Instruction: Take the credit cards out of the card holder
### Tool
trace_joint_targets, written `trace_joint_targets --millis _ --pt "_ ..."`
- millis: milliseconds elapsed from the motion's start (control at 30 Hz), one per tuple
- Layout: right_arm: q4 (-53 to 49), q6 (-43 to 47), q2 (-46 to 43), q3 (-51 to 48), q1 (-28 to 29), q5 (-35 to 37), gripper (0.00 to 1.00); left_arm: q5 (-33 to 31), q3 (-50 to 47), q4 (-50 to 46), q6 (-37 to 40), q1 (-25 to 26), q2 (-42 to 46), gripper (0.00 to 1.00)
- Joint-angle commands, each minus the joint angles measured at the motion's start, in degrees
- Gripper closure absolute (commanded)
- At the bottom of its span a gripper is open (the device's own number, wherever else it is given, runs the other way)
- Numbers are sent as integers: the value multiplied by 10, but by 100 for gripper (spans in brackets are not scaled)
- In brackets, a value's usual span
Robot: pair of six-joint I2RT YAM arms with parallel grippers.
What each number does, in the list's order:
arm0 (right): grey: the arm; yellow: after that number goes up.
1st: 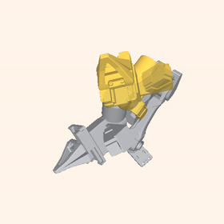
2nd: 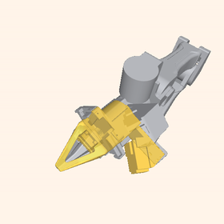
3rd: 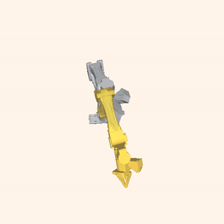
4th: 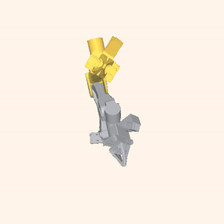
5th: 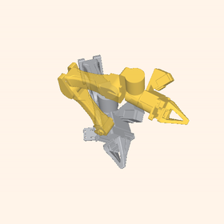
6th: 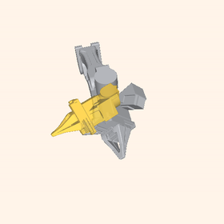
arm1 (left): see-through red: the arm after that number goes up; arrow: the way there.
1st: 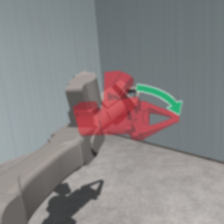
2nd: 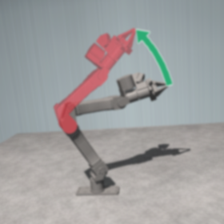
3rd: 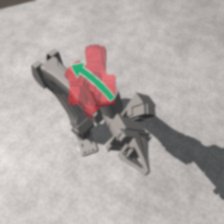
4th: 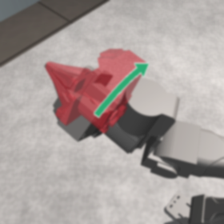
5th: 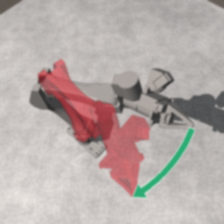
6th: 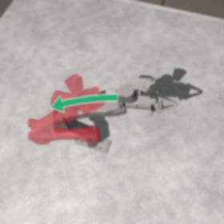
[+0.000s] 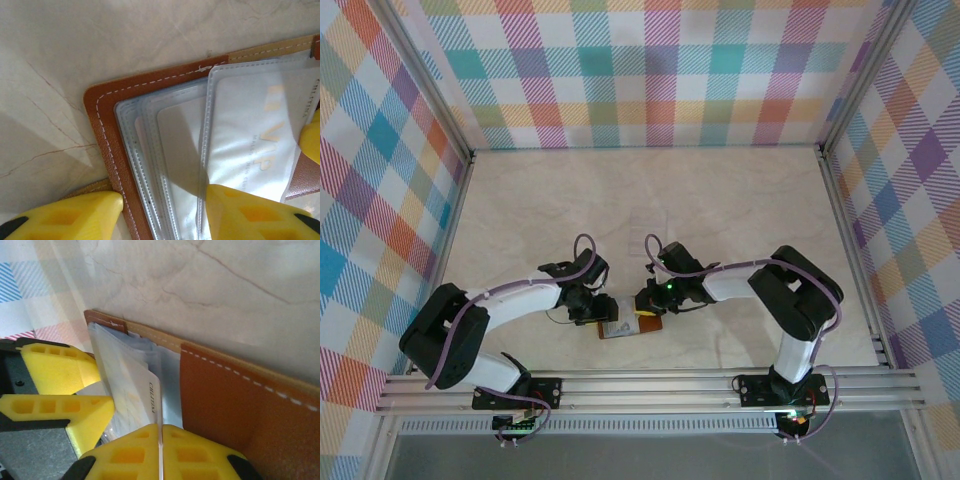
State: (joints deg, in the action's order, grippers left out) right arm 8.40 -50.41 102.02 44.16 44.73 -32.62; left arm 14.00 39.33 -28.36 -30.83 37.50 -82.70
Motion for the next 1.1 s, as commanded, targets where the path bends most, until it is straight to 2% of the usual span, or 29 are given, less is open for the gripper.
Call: trace_joint_targets --millis 0,400,433,600,700,867,1067 --pt "-68 21 -17 5 4 35 90 -68 -29 -19 19 8 -43 52" --pt "-113 23 -31 12 2 73 91 -68 -31 -20 22 8 -46 60" --pt "-110 21 -31 10 2 71 90 -68 -31 -19 22 8 -47 61" --pt "-33 -19 -19 -14 3 23 70 -62 -30 -15 22 8 -48 61" --pt "2 -40 -6 -26 3 7 64 -62 -29 -15 21 8 -48 62" --pt "29 -47 12 -23 10 -20 65 -58 -27 -13 22 8 -51 62" --pt "24 -48 15 -16 11 -16 75 -59 -27 -13 21 8 -51 62"
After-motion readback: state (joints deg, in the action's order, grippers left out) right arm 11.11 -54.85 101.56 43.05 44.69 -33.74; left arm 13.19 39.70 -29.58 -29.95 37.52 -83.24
